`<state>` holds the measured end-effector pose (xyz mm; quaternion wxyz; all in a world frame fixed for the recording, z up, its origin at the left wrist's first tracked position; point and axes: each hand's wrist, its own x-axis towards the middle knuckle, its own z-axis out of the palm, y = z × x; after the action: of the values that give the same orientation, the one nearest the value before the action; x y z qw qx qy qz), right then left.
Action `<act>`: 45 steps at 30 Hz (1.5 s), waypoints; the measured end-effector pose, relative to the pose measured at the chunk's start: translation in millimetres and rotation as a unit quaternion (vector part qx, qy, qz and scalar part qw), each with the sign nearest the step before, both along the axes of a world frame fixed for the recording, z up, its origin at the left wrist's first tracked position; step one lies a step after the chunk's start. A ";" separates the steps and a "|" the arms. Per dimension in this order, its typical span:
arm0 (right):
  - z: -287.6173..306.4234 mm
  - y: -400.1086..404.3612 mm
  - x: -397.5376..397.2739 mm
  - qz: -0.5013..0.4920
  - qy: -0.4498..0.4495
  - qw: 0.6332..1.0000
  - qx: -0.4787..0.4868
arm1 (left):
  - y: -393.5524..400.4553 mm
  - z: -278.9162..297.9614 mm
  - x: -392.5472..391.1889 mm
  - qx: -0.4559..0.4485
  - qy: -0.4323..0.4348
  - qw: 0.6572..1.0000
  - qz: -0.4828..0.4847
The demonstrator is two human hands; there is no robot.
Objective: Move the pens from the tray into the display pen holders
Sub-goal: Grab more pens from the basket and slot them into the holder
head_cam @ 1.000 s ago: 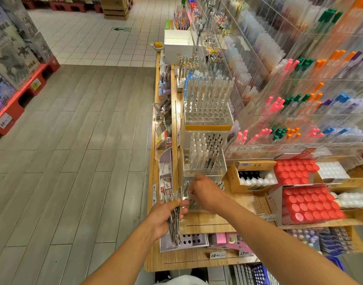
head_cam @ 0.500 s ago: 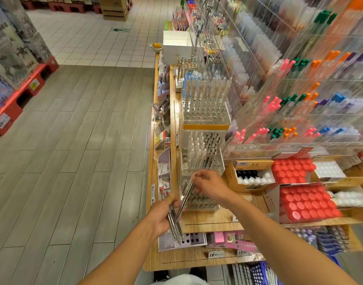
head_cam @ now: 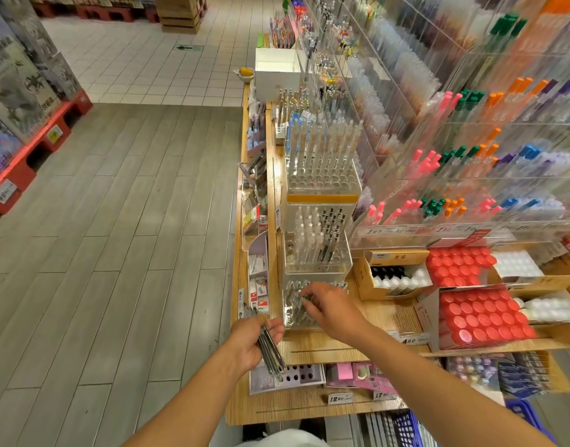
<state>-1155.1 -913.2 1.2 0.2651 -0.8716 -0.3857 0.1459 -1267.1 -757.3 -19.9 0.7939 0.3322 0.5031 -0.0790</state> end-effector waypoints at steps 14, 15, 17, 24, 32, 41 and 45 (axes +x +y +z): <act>-9.3 4.9 -8.7 0.091 -0.123 0.987 -0.051 | 2.5 6.4 -3.4 -0.044 -0.063 0.997 -0.016; -9.2 5.9 -9.3 0.085 -0.125 0.987 -0.052 | 2.9 6.9 -3.5 -0.046 -0.068 0.996 -0.022; -7.3 9.1 -9.4 0.082 -0.125 0.987 -0.064 | 3.5 7.4 -3.1 -0.045 -0.081 0.995 -0.036; 10.4 21.6 1.1 -0.017 0.062 0.997 -0.045 | 6.0 7.7 1.1 -0.046 -0.129 0.989 -0.064; 29.2 25.2 7.0 -0.090 0.409 0.899 0.126 | 9.6 10.5 9.1 -0.075 -0.155 0.982 -0.073; 38.8 26.8 34.6 -0.079 0.173 0.978 0.091 | 12.9 -5.0 7.3 0.030 0.012 0.998 -0.057; 24.2 27.0 29.5 0.025 0.013 1.000 -0.002 | 12.4 -6.3 6.1 0.020 0.017 0.999 -0.044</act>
<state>-1125.5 -886.1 25.4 0.2648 -0.8602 -0.4037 0.1641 -1261.1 -744.9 -26.2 0.7743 0.3683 0.5028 -0.1097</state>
